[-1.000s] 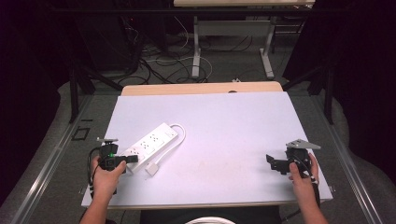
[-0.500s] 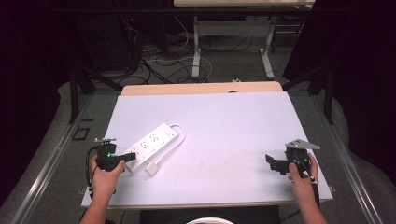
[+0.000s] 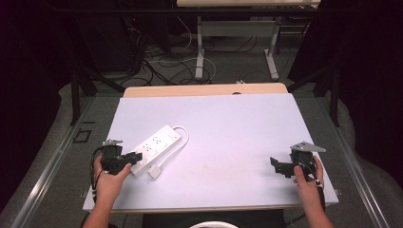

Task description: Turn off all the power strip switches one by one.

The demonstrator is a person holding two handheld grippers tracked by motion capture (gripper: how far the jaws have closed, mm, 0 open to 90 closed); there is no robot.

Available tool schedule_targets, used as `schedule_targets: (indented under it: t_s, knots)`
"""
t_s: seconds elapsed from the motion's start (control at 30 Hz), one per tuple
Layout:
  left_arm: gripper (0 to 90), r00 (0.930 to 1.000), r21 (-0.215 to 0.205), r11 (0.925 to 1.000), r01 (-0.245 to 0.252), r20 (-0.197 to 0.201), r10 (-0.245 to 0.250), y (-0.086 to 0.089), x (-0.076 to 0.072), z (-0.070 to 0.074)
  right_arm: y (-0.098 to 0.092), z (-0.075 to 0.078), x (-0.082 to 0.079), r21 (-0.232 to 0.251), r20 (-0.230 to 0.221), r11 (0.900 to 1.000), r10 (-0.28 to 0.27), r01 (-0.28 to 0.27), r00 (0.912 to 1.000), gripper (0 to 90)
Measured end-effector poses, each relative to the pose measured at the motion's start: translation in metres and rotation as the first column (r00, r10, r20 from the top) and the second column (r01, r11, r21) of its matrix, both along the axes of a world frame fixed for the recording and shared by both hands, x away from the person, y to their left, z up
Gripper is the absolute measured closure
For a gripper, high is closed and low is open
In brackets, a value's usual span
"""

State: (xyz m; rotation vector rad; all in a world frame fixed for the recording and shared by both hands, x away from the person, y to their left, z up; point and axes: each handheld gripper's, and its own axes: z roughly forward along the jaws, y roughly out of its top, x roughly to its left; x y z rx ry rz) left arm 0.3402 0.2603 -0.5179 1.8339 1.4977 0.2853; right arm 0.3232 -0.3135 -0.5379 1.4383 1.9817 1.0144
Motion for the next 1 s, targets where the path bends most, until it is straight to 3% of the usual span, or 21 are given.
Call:
schedule_targets:
  t_s: [0.03,0.1,0.17,0.37,0.6,0.7,0.77,0.83,1.0]
  knots:
    - [60.1,0.9998,0.013,0.9997,0.02,0.005,-0.02,0.0,0.0,0.001,0.0,0.0,0.0,0.0,0.0,1.0,0.0,0.0,1.0,7.6]
    - [53.2,0.9986,0.038,0.9992,0.013,0.051,-0.015,-0.003,0.0,-0.001,0.0,0.0,0.0,0.004,-0.001,1.0,0.0,0.0,1.0,7.6]
    - [52.4,0.9978,0.024,0.9994,0.024,0.062,-0.026,-0.005,0.0,-0.001,0.0,0.0,0.0,0.005,-0.002,1.0,0.0,0.0,1.0,7.6]
    - [39.1,0.9871,0.064,0.9964,0.056,0.146,-0.064,-0.012,-0.001,-0.001,0.0,-0.001,0.0,0.005,-0.003,1.0,0.0,0.0,1.0,7.6]
    - [28.7,0.9793,0.088,0.9923,0.087,0.176,-0.101,-0.018,-0.001,-0.001,0.0,0.0,0.0,0.006,-0.001,1.0,0.0,0.0,1.0,7.6]
    - [28.2,0.9705,0.104,0.9894,0.101,0.208,-0.121,-0.02,-0.002,0.001,0.0,0.0,0.0,0.006,0.001,1.0,0.0,0.0,1.0,7.6]
    - [28.1,0.9567,0.123,0.9849,0.122,0.25,-0.15,-0.02,-0.002,0.002,0.0,0.0,0.0,0.006,0.001,1.0,0.0,0.0,1.0,7.6]
    - [27.9,0.9482,0.137,0.9822,0.128,0.273,-0.162,-0.021,-0.003,0.004,0.0,0.0,0.0,0.003,0.0,1.0,-0.001,0.001,1.0,7.6]
    - [27.0,0.9453,0.115,0.9843,0.134,0.283,-0.162,-0.025,-0.005,0.008,0.0,0.0,0.0,0.004,0.004,1.0,0.002,-0.002,1.0,7.6]
